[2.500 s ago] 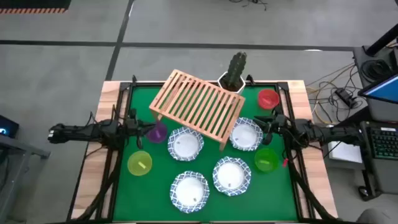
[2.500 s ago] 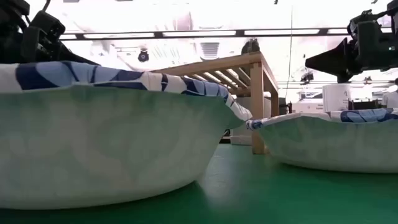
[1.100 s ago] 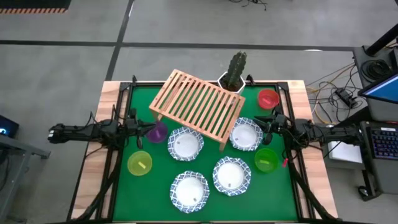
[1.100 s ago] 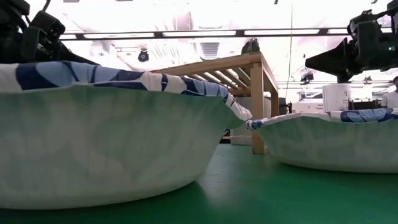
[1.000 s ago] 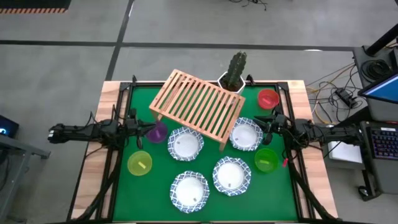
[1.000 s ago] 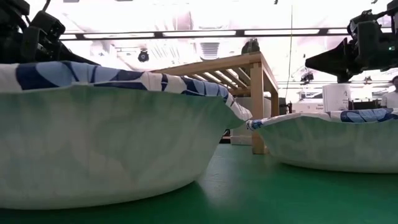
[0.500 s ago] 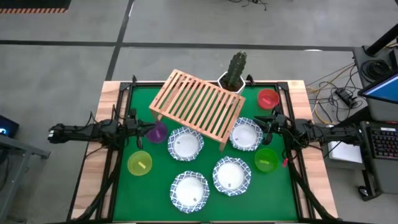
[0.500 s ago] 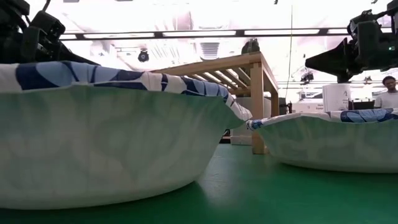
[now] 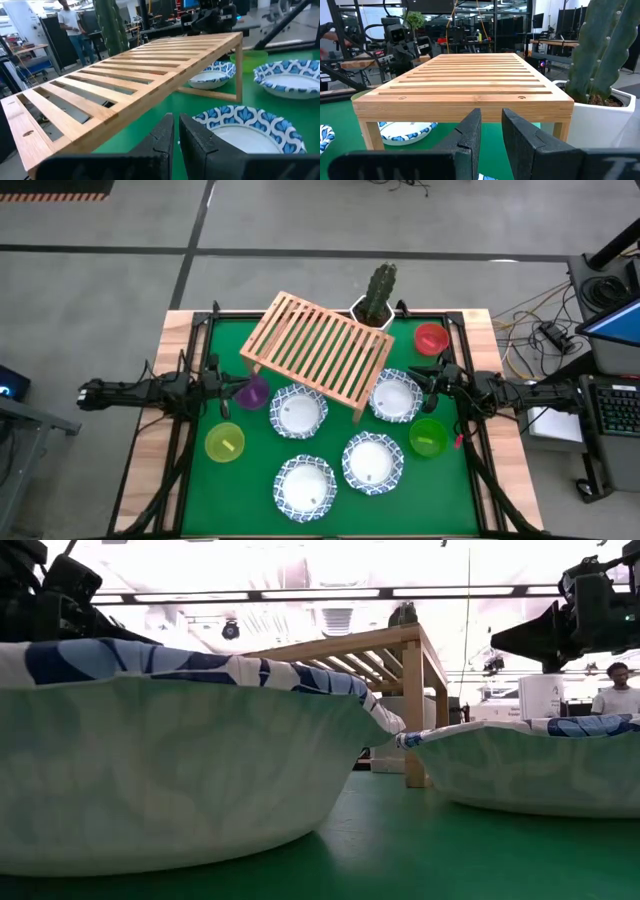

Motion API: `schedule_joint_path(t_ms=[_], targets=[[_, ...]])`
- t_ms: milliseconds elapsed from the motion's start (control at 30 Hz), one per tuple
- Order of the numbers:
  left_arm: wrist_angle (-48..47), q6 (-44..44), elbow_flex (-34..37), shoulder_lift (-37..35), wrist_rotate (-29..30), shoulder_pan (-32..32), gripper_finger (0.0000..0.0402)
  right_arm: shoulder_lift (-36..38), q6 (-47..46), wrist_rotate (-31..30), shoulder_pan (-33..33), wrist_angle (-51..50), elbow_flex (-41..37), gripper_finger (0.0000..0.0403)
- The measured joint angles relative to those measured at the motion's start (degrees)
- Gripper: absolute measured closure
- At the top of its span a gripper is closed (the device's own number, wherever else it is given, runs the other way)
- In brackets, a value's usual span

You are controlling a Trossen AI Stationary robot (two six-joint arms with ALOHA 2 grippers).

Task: Place and stack bowls onto a shelf
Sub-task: Put the blue and white bowl on the shelf

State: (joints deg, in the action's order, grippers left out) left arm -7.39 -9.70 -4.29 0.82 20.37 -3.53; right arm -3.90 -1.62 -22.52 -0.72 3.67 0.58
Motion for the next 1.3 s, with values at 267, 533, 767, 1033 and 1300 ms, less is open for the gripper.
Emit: schedule_joint_path(t_ms=[267,533,767,1033,1300], targets=[[15.2,21.3,0.0,0.3,0.1,0.0,0.0390,-0.1,-27.1,-1.4,0.0,7.1,0.0,0.0335],[26.4,28.3,0.0,0.6,0.9,0.0,0.0390,-2.7,-28.0,3.1,-0.1,10.9,2.6,0.0335],[31.2,29.2,1.1,5.1,-0.3,0.0,0.0390,-11.2,-23.3,3.3,-0.1,9.1,12.0,0.0335],[32.8,29.7,0.2,9.6,-0.3,-0.1,0.0390,-24.2,-23.6,1.6,-0.1,-21.9,31.3,0.0335],[32.5,33.3,0.3,13.8,-1.9,-0.2,0.0390,-37.5,-29.6,5.0,-5.1,-41.8,43.7,0.0335]])
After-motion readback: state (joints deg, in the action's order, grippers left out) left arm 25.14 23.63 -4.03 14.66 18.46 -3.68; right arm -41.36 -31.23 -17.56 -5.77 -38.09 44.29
